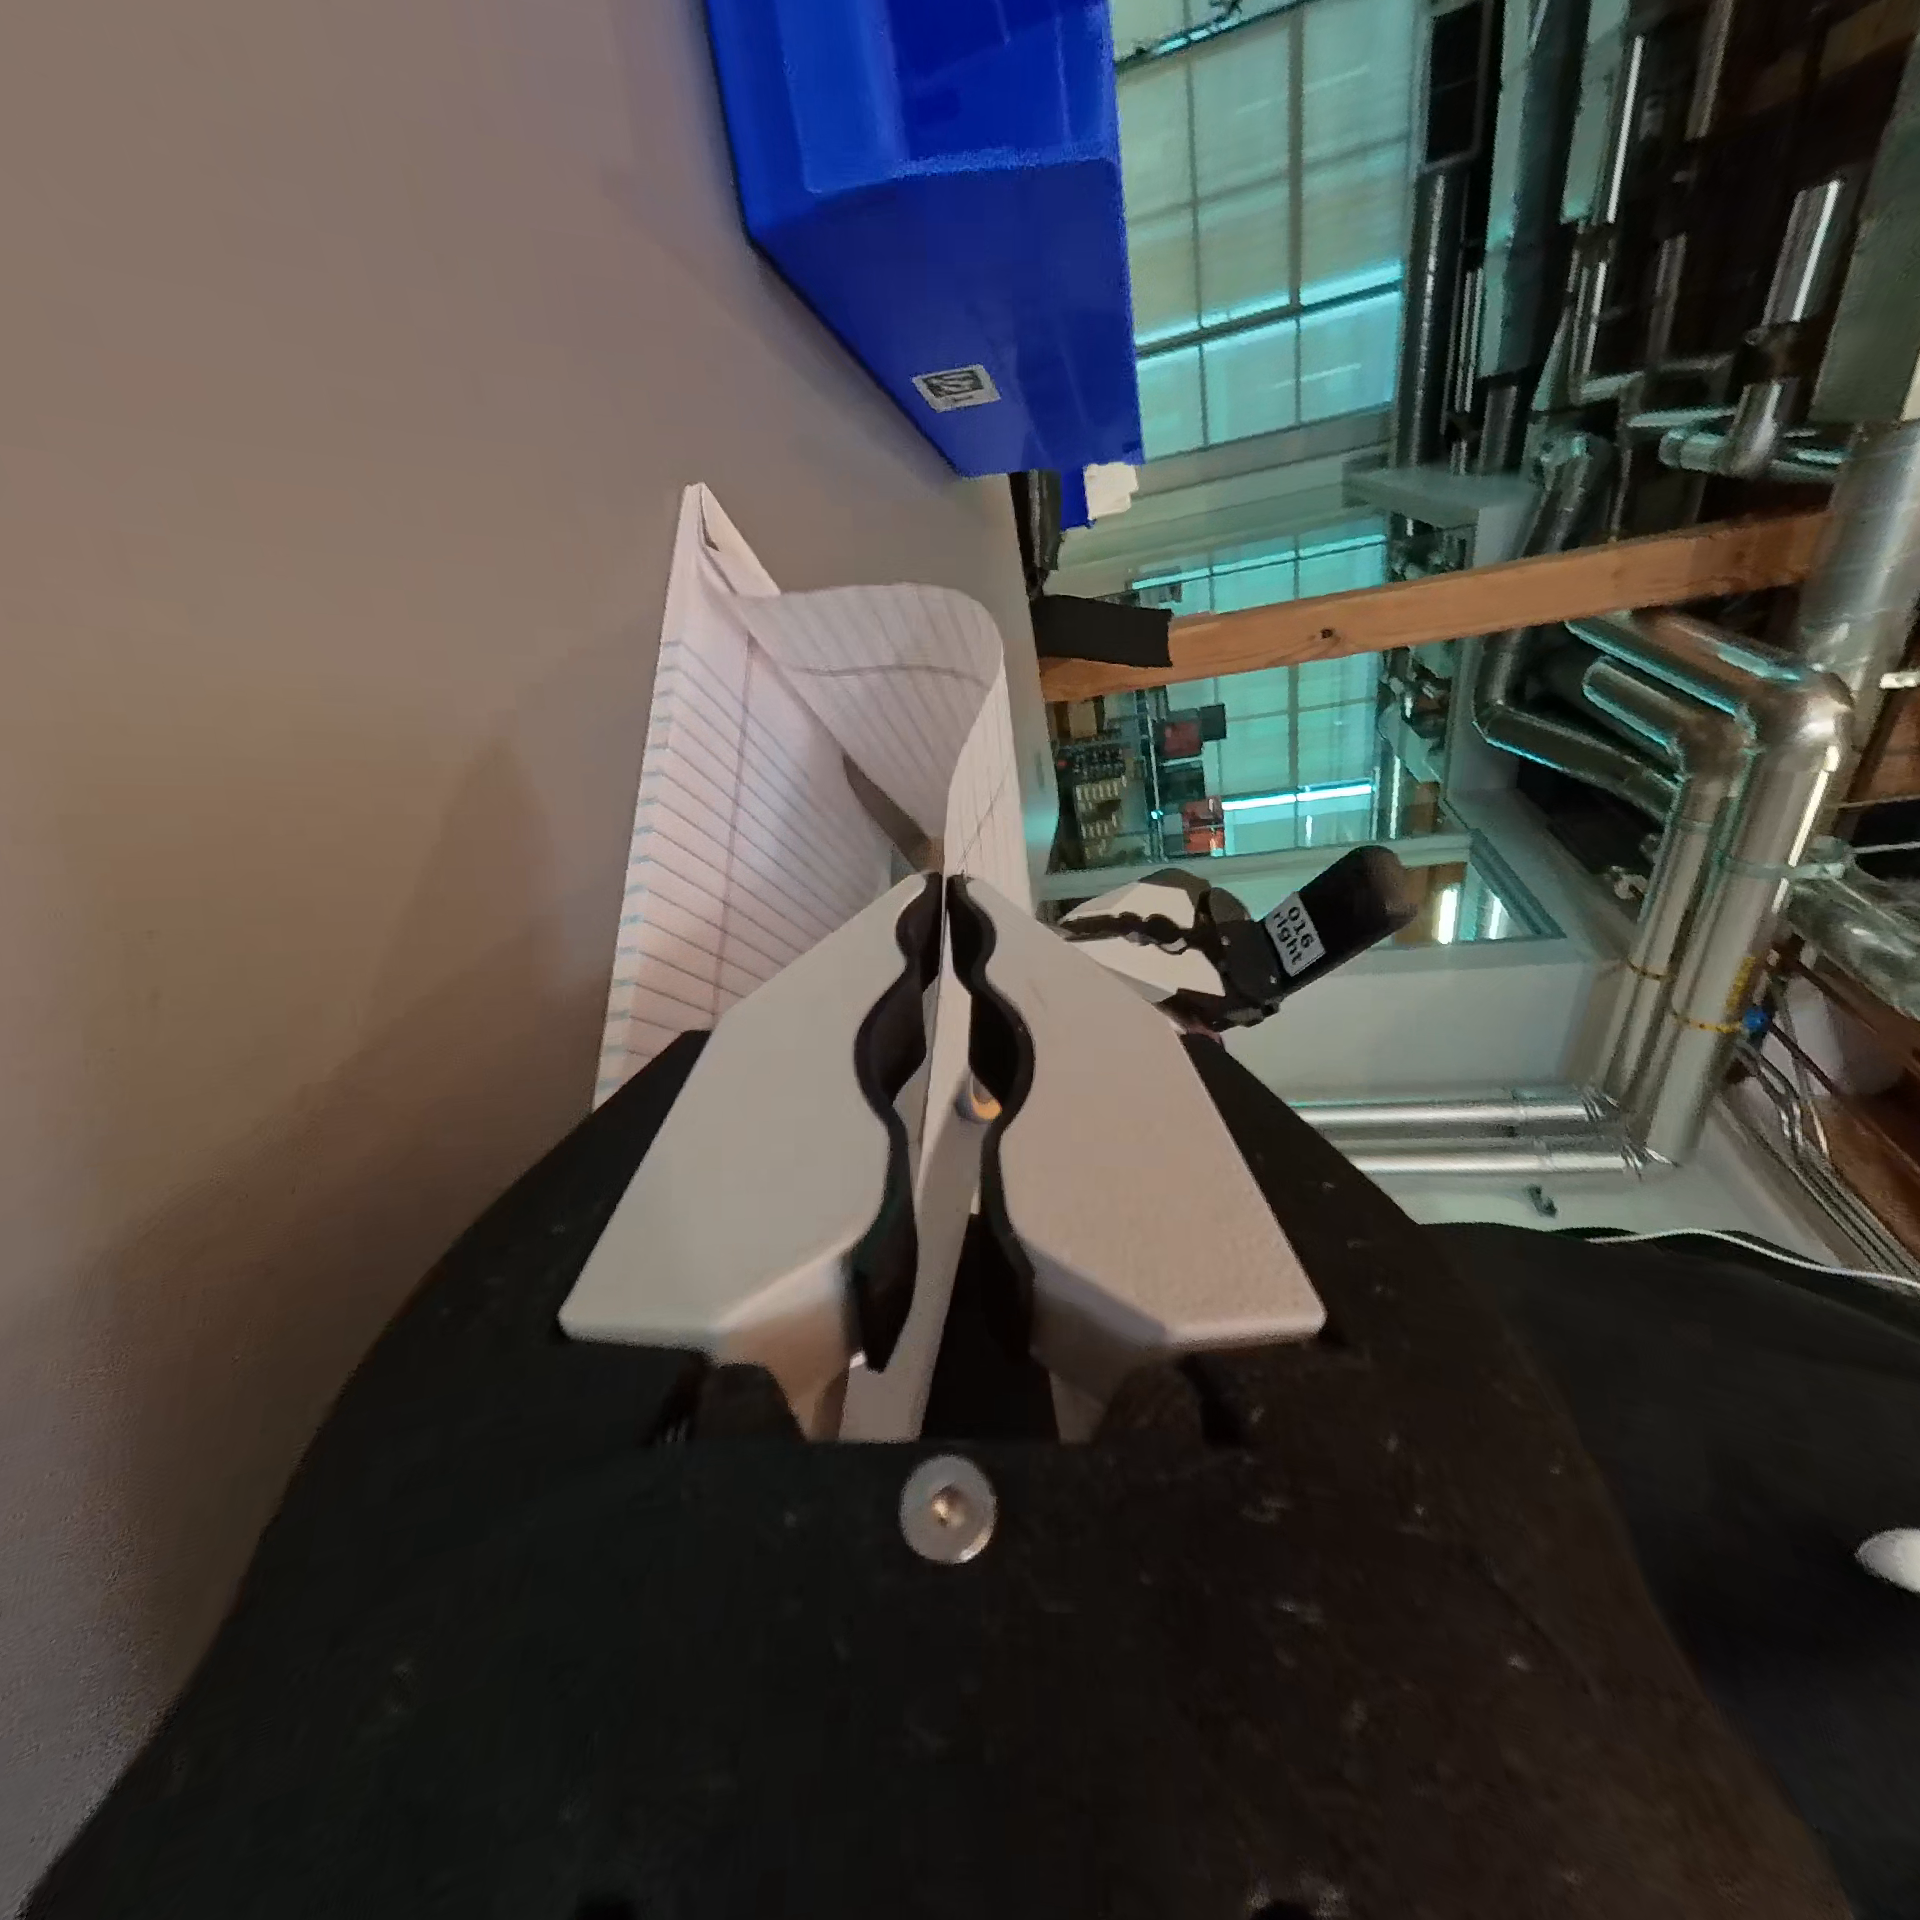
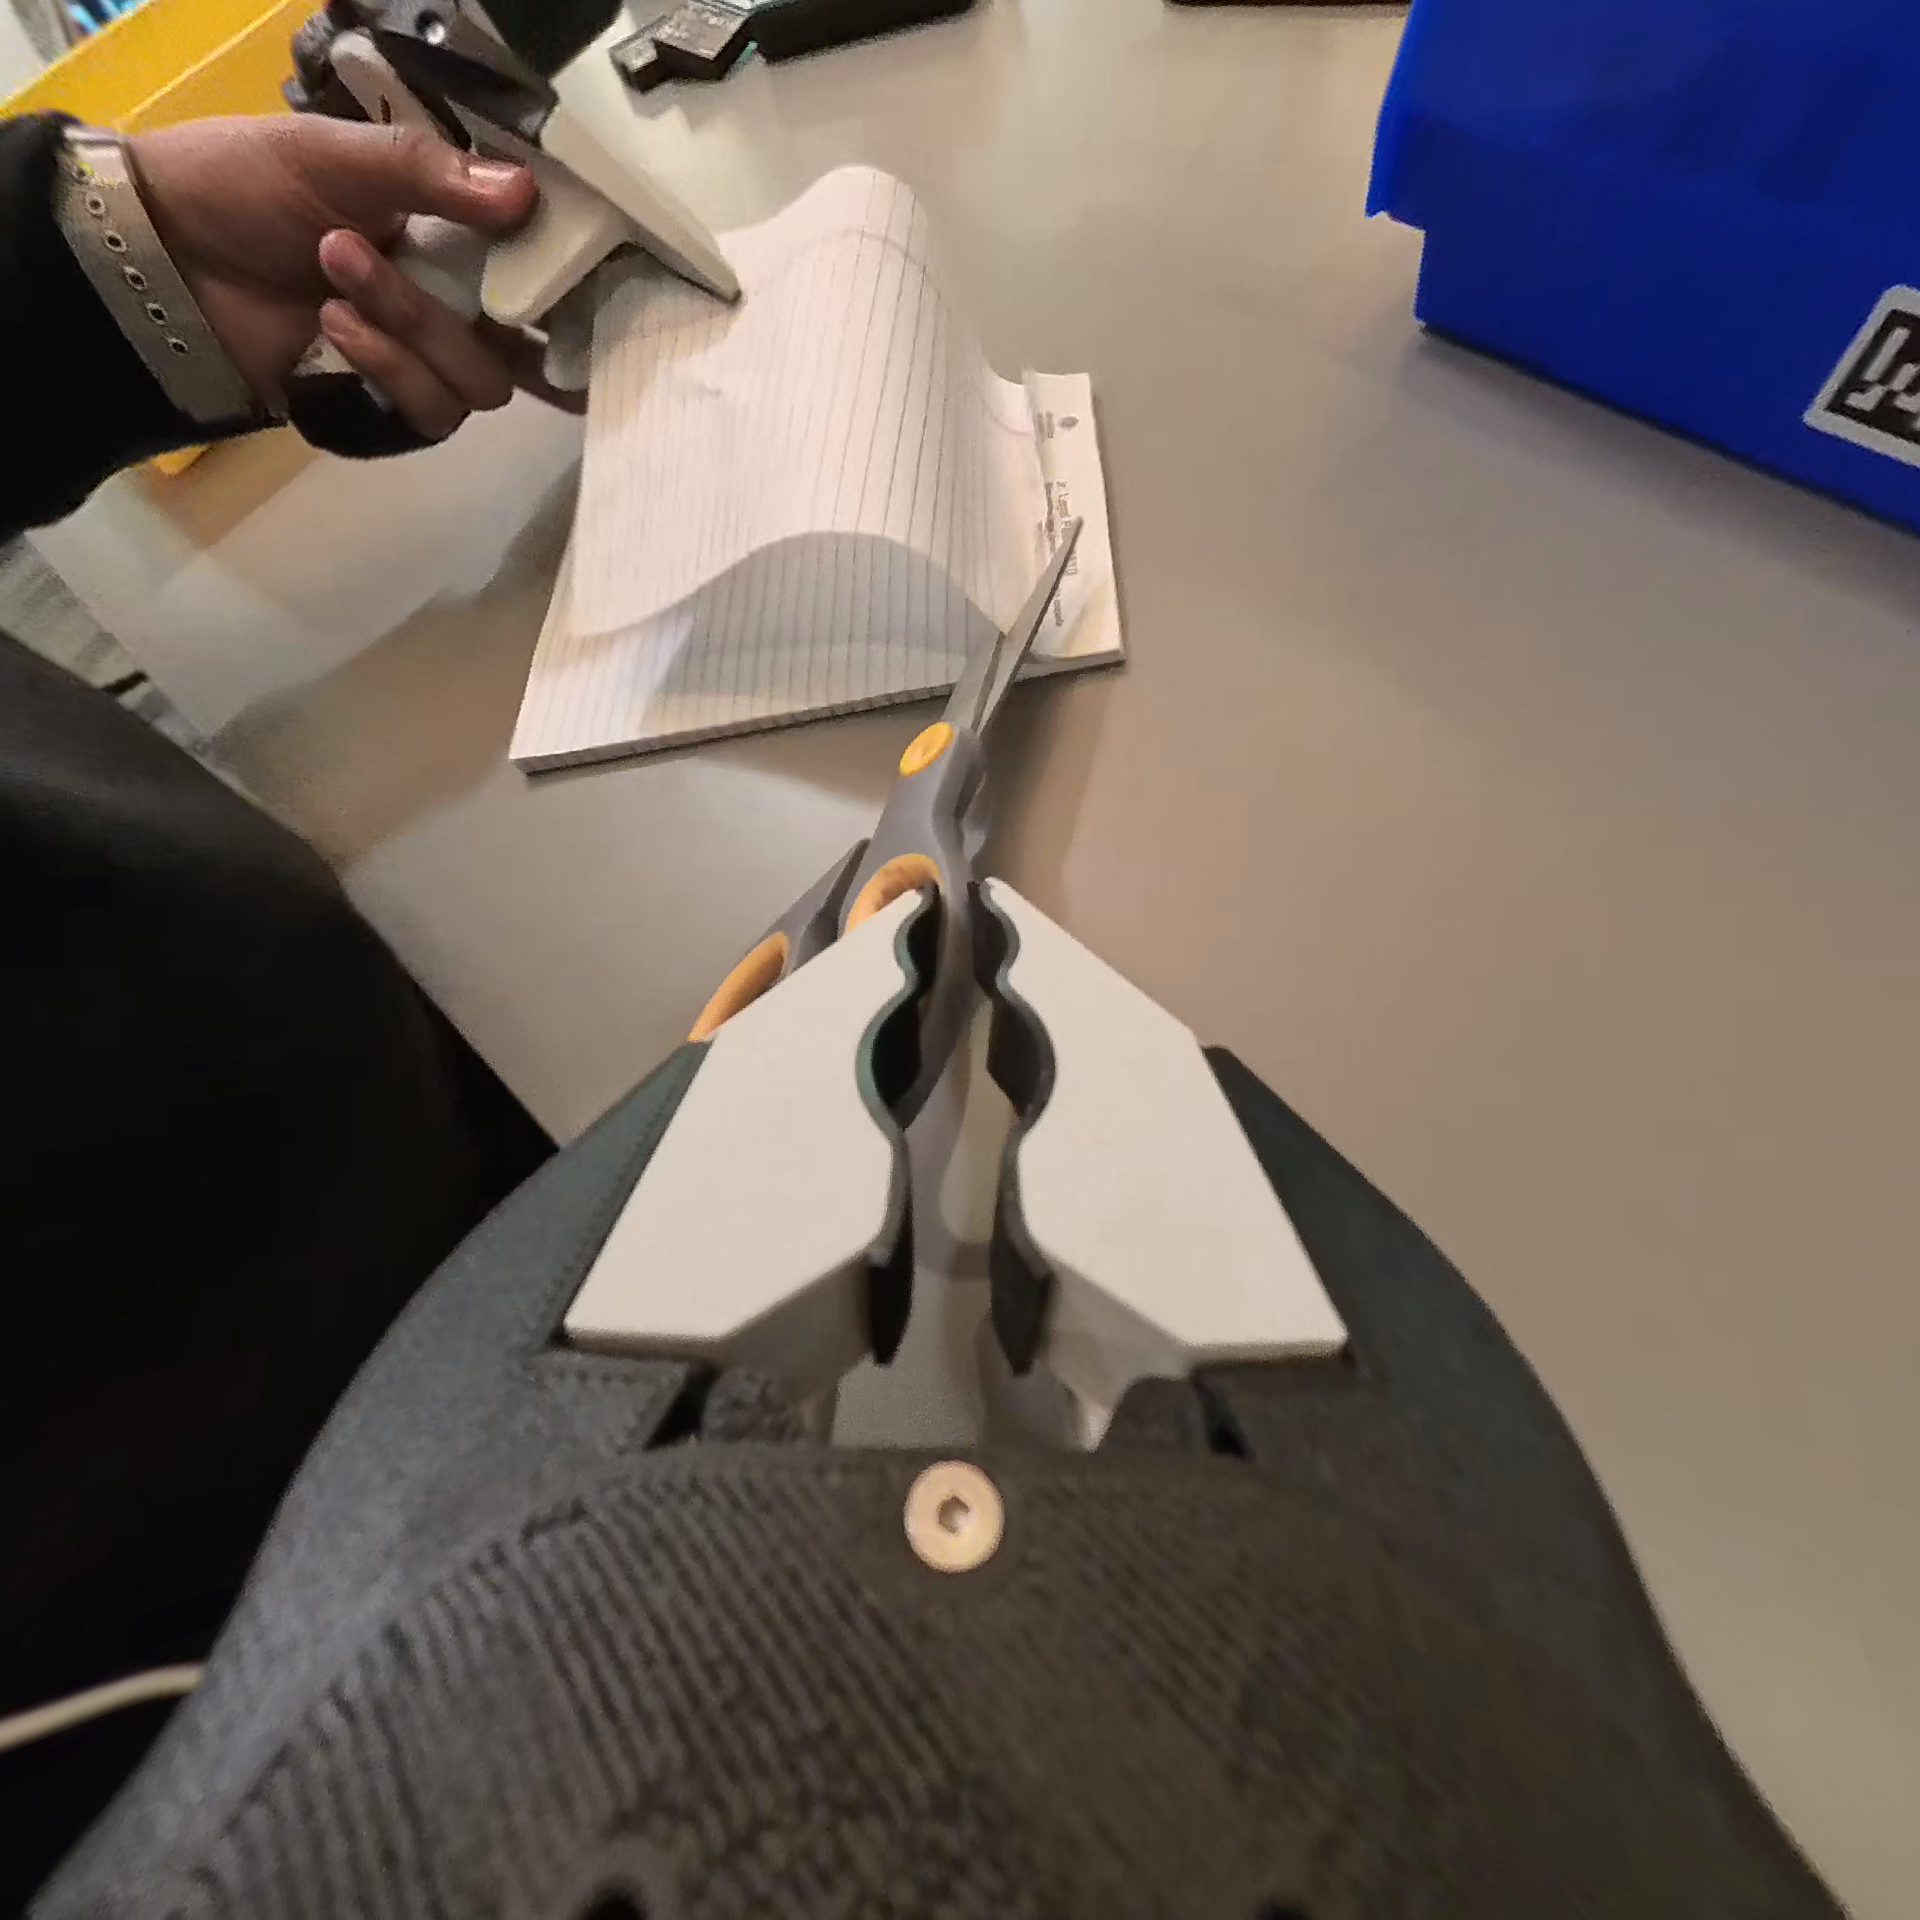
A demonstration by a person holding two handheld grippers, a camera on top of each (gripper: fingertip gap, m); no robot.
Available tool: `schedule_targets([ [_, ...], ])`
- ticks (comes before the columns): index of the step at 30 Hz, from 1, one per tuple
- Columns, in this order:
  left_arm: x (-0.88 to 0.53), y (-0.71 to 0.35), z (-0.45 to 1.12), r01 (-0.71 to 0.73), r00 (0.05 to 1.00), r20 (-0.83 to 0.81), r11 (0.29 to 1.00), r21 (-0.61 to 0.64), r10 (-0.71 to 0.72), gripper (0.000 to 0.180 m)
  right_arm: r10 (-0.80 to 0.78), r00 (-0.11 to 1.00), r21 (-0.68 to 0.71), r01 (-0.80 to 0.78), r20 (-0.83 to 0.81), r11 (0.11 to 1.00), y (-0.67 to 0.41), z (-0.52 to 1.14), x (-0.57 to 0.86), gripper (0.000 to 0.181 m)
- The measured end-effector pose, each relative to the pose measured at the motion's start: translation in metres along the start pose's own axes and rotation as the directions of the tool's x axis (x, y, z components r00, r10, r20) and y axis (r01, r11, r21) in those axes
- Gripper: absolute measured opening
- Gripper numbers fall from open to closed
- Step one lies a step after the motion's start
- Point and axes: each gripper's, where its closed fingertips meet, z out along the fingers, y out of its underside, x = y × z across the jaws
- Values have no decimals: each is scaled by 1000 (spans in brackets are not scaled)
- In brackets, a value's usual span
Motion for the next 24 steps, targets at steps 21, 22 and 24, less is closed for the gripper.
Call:
schedule_targets([
  [21, -14, 15, -12, 41, 994, 94, 992, 118, -53, 10, 8, 992, -93, -20, -122, 995, 30, -4, 12, 52],
  [22, -15, 16, -10, 45, 994, 91, 993, 110, -55, 11, -7, 992, -109, -7, -127, 994, 33, -1, 8, 52],
  [24, -15, 19, -5, 52, 995, 77, 995, 88, -58, 13, -25, 991, -139, 6, -131, 990, 38, 7, 3, 53],
])
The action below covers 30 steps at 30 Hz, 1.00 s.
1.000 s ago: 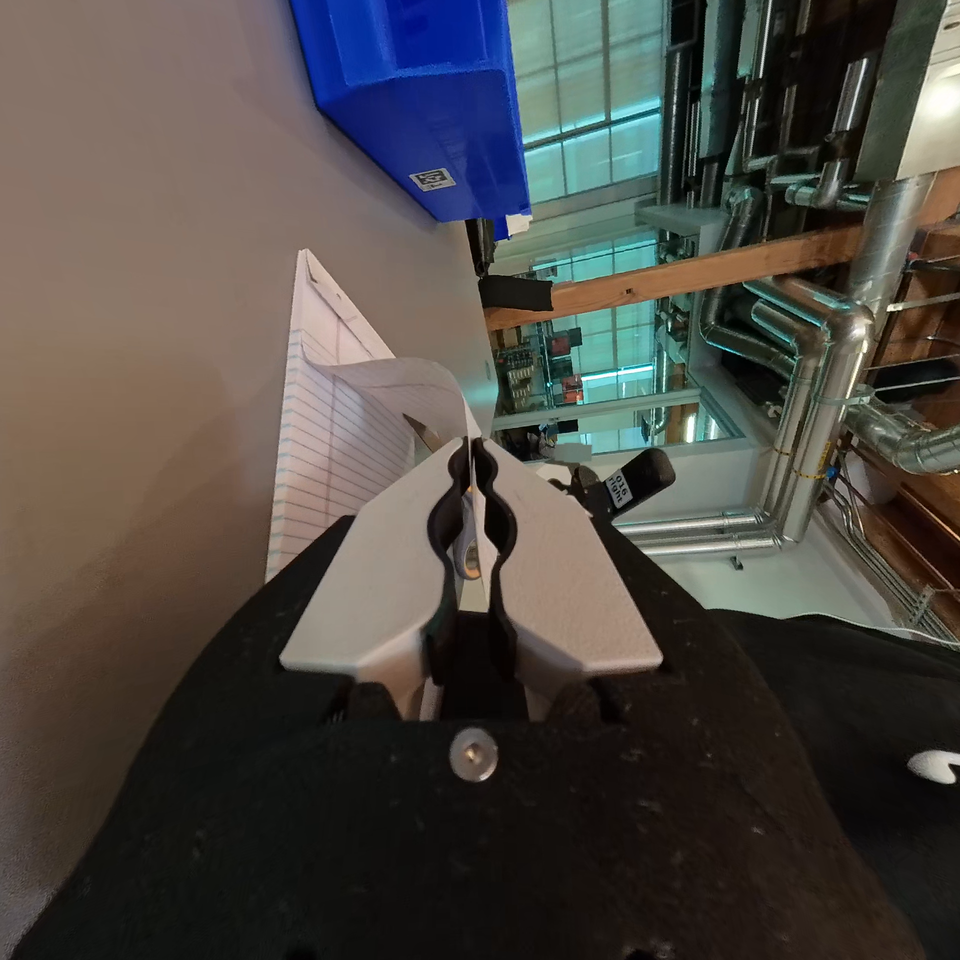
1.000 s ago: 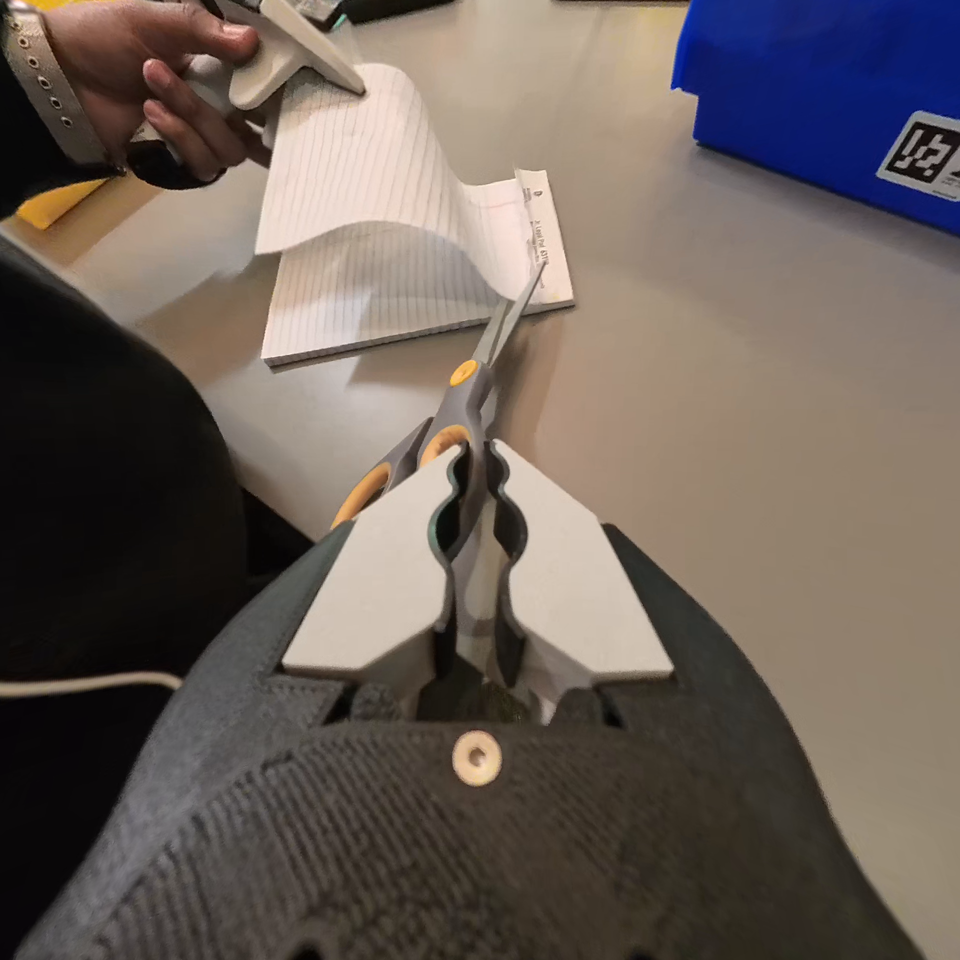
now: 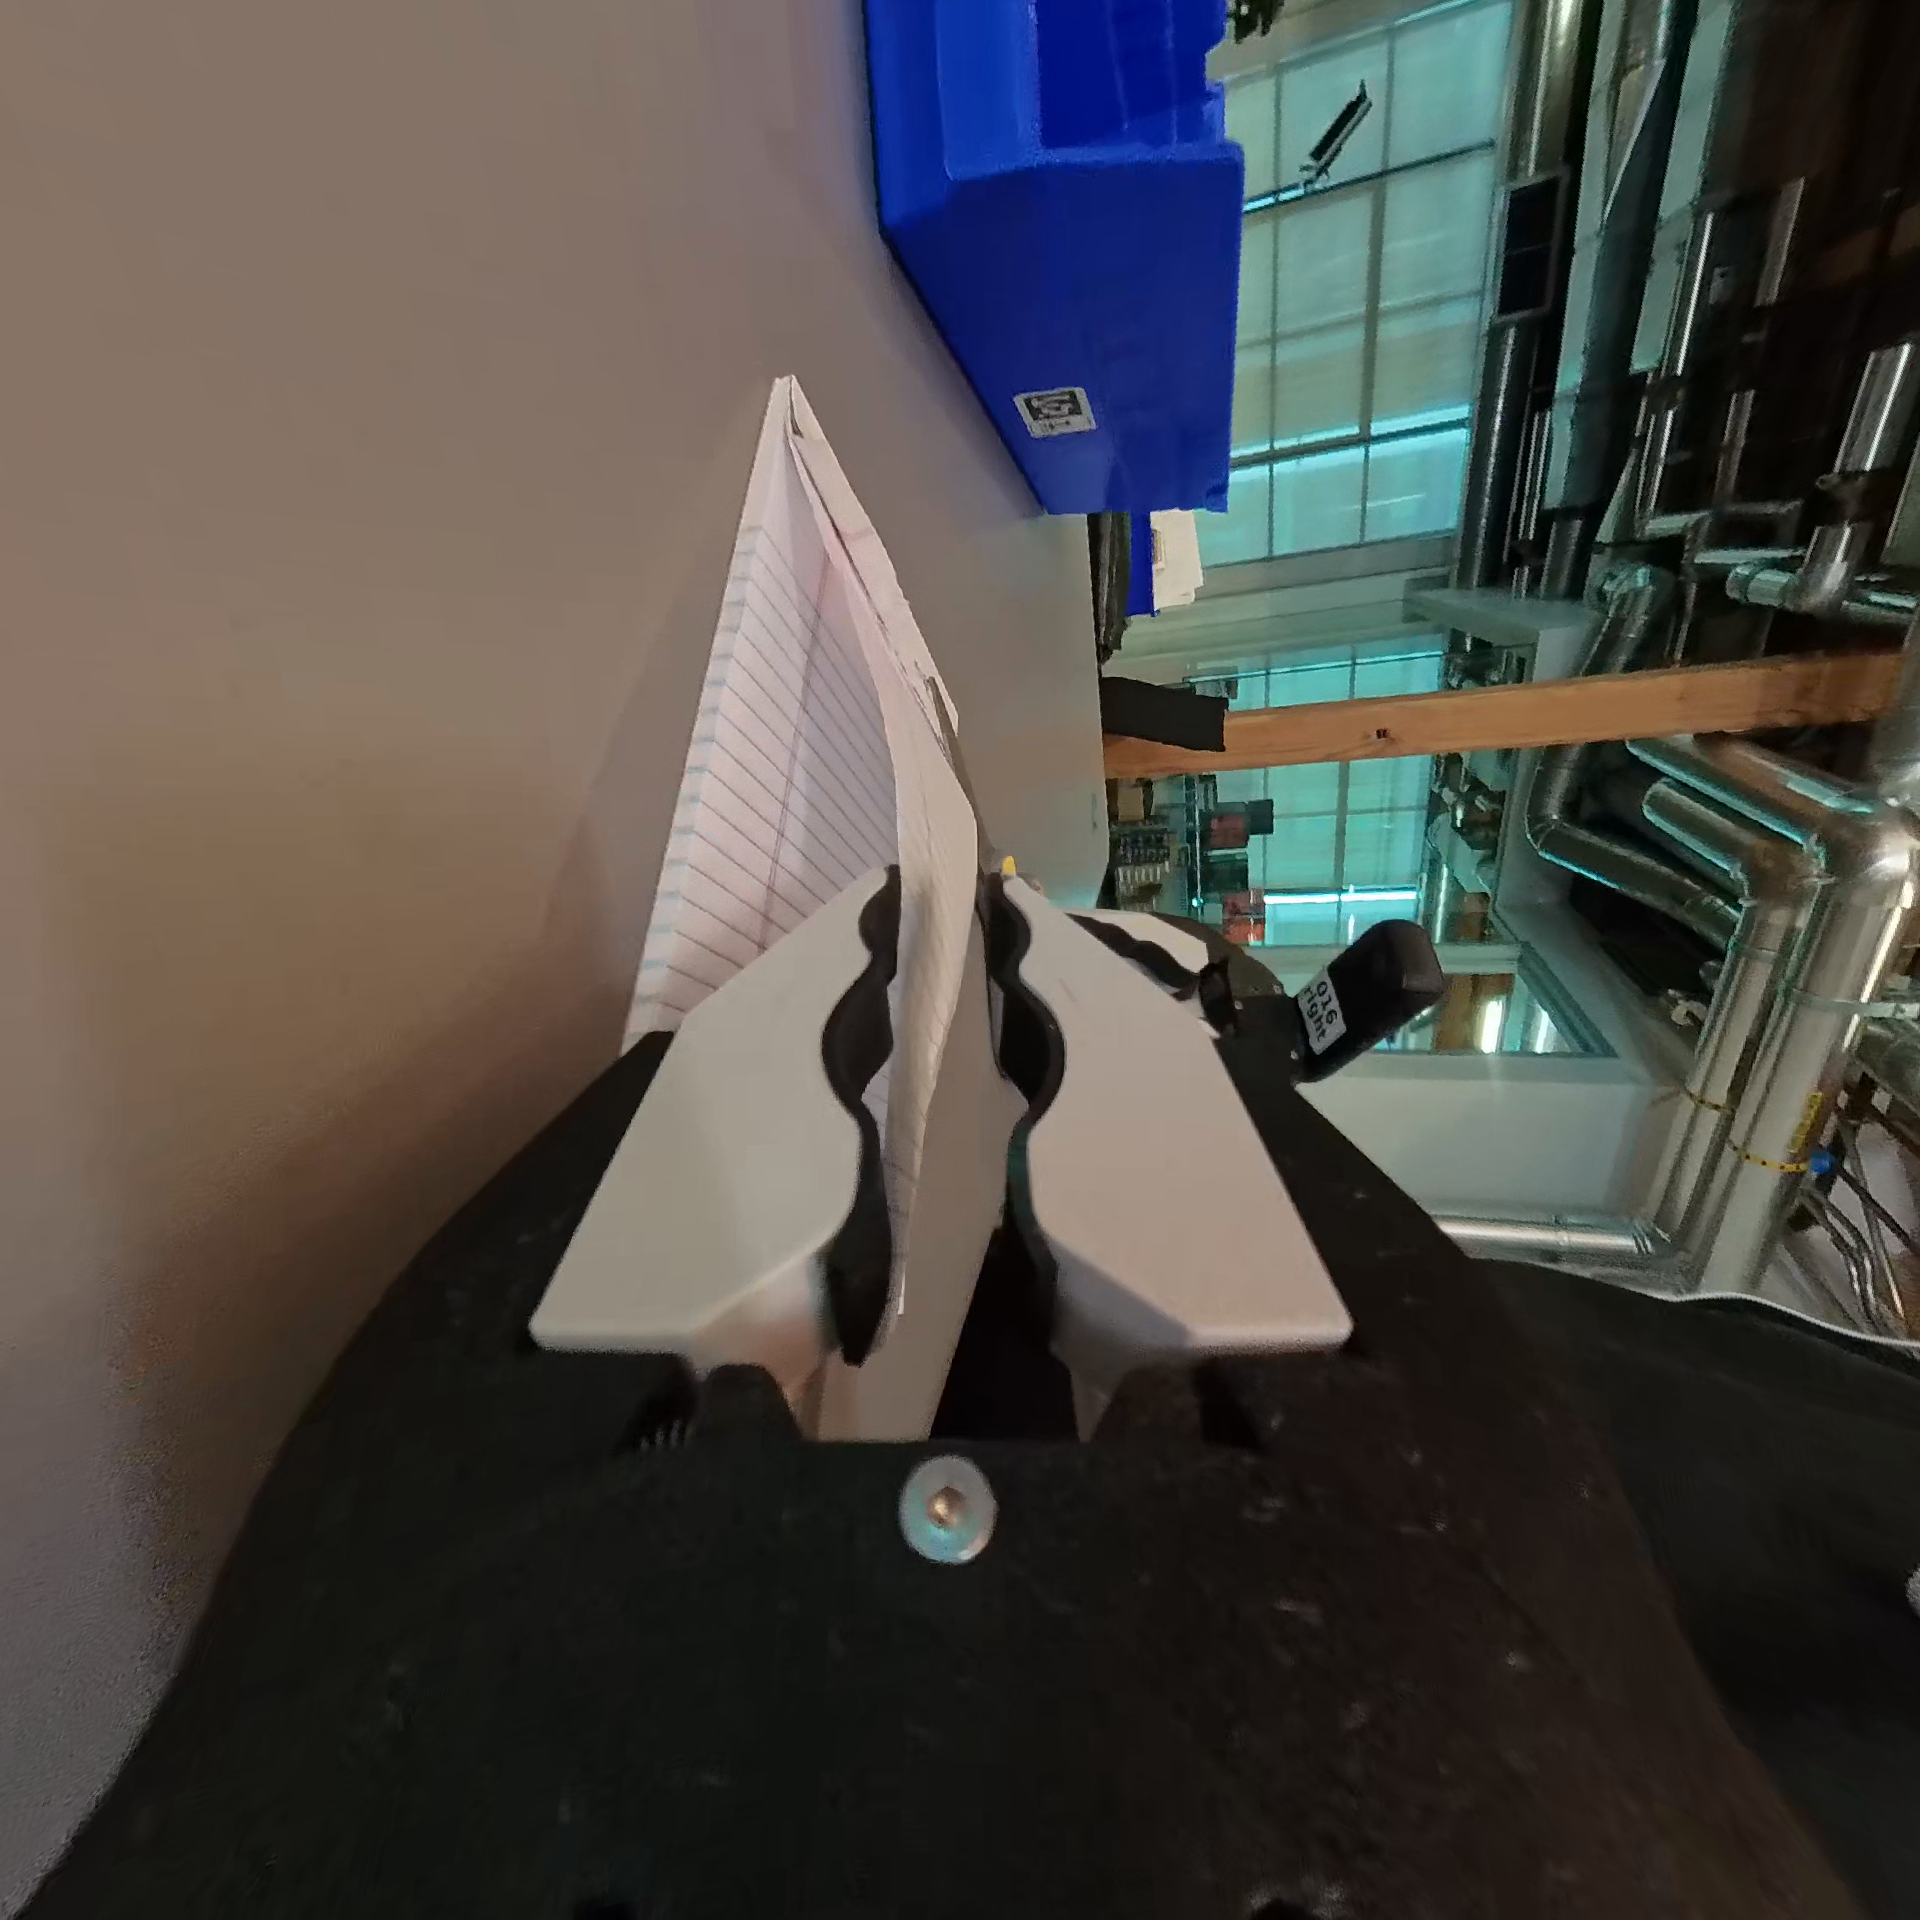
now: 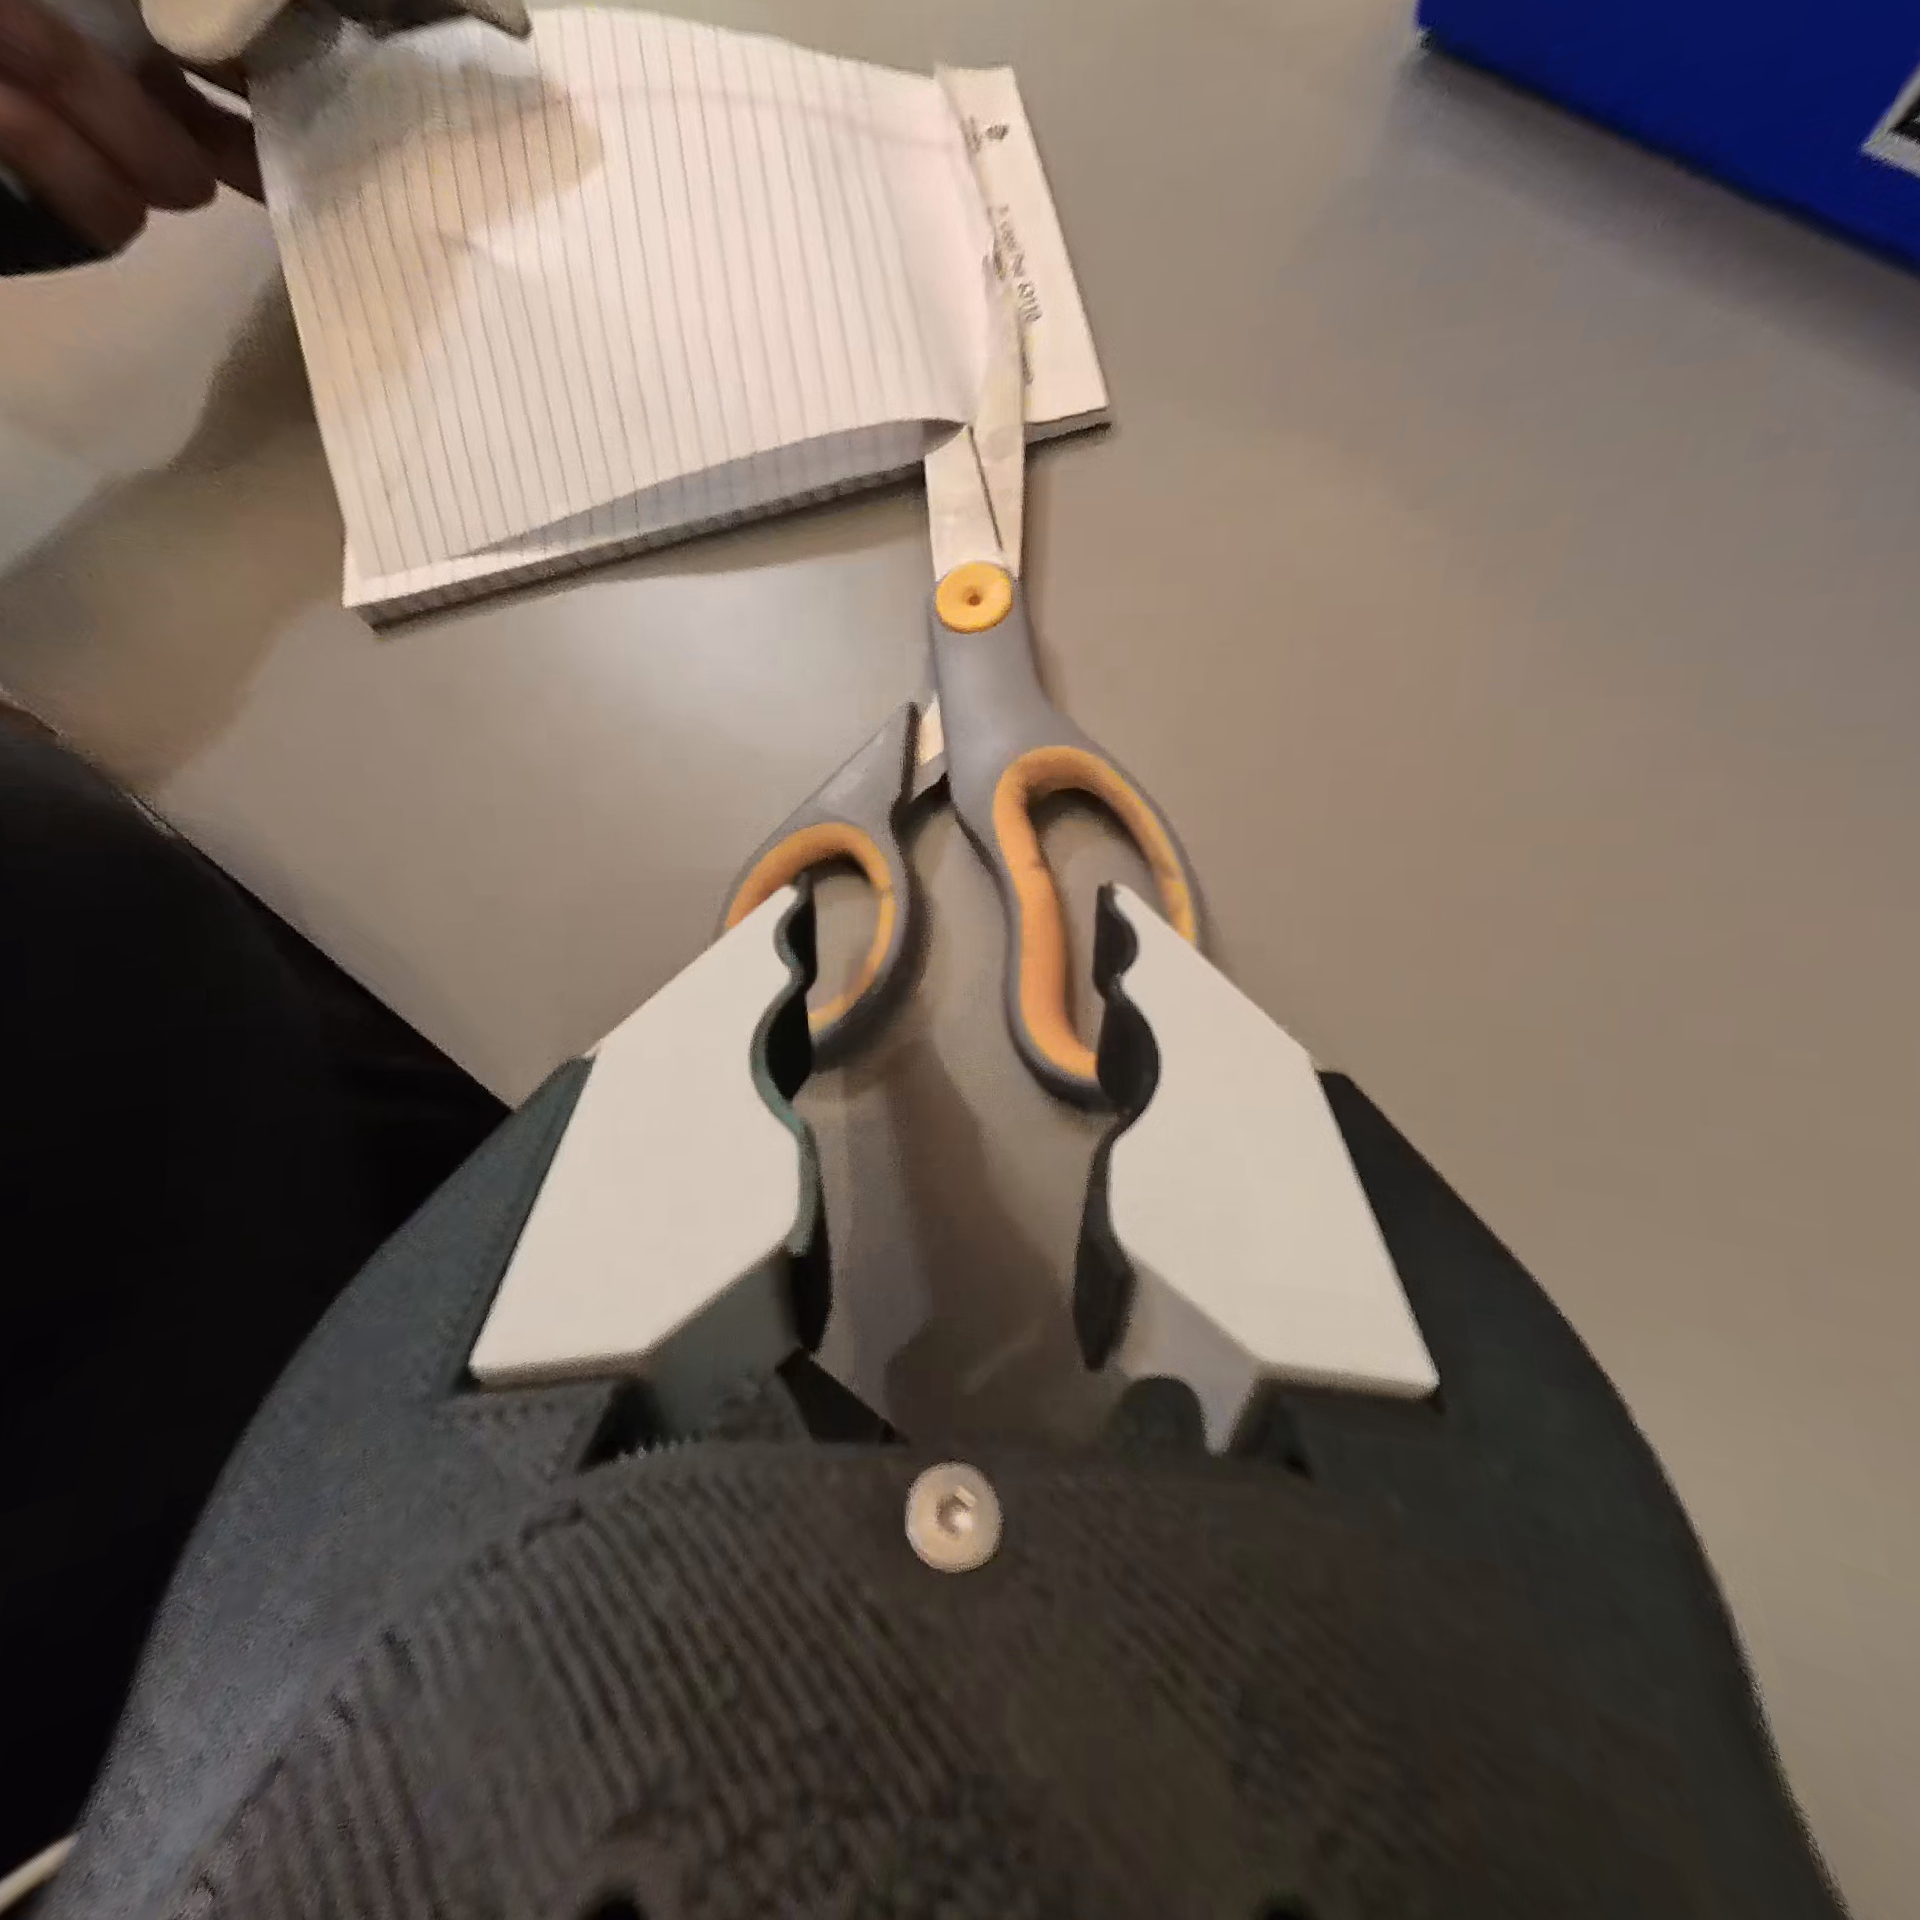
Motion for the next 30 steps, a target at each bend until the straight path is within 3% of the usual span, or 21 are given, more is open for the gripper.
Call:
schedule_targets([
  [8, 3, 17, 15, -30, 1000, 1, 992, -119, 30, 15, -134, 987, -152, 120, -89, 981, 6, 16, 3, 46],
  [13, -1, 30, 16, -41, 999, 26, 981, -187, 47, 14, -124, 988, -149, 110, -92, 983, 2, 21, 5, 41],
  [16, -1, 37, 15, -39, 999, 16, 975, -217, 43, 0, -127, 987, -151, 111, -96, 982, -1, 23, 5, 40],
  [30, -4, 38, 7, -19, 1000, -13, 959, -282, 16, 0, -159, 986, -173, 149, -50, 974, -6, 29, 7, 38],
])
